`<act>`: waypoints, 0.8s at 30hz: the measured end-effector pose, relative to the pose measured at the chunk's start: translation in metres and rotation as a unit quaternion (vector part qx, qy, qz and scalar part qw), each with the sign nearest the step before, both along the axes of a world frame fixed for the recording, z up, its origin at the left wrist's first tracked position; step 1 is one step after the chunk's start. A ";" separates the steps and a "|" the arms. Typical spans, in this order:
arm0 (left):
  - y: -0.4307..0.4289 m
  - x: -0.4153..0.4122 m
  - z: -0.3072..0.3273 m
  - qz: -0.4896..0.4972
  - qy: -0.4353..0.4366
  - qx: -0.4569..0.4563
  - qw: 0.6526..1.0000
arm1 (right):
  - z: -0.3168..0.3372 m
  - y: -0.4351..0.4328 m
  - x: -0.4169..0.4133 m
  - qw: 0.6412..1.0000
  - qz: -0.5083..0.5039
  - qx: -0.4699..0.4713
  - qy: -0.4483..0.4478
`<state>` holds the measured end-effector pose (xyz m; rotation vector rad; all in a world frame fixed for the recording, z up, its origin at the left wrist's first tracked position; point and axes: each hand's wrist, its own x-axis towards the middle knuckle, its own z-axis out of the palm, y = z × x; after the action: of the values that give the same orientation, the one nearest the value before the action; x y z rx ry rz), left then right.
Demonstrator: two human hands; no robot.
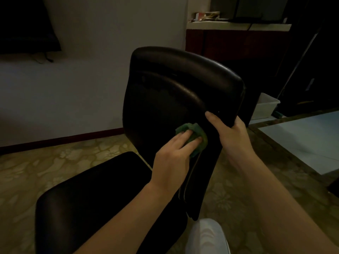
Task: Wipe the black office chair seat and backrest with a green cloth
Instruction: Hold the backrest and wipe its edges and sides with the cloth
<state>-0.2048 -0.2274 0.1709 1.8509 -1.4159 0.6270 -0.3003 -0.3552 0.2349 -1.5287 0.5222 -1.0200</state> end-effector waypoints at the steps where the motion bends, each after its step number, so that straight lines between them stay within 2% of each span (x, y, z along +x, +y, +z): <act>1: 0.004 0.000 -0.004 -0.002 0.002 0.003 1.000 | -0.001 0.000 0.001 1.000 0.004 0.005 0.002; 5: 0.014 0.006 -0.004 -0.006 0.022 0.014 1.000 | -0.007 0.000 0.002 1.000 0.001 0.000 0.012; 10: 0.012 0.007 0.029 -0.024 0.078 0.024 0.996 | -0.011 0.001 0.005 0.999 -0.034 -0.030 0.000; 16: 0.002 0.012 0.055 -0.028 0.055 -0.007 0.998 | -0.012 0.002 0.006 0.999 -0.011 -0.034 -0.031; 24: 0.004 0.004 0.003 0.000 0.016 -0.007 1.000 | -0.015 0.000 0.008 0.998 -0.027 -0.044 -0.024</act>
<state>-0.2009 -0.2231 0.1735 1.8423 -1.3880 0.6028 -0.2924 -0.3554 0.2197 -1.5710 0.4923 -1.1309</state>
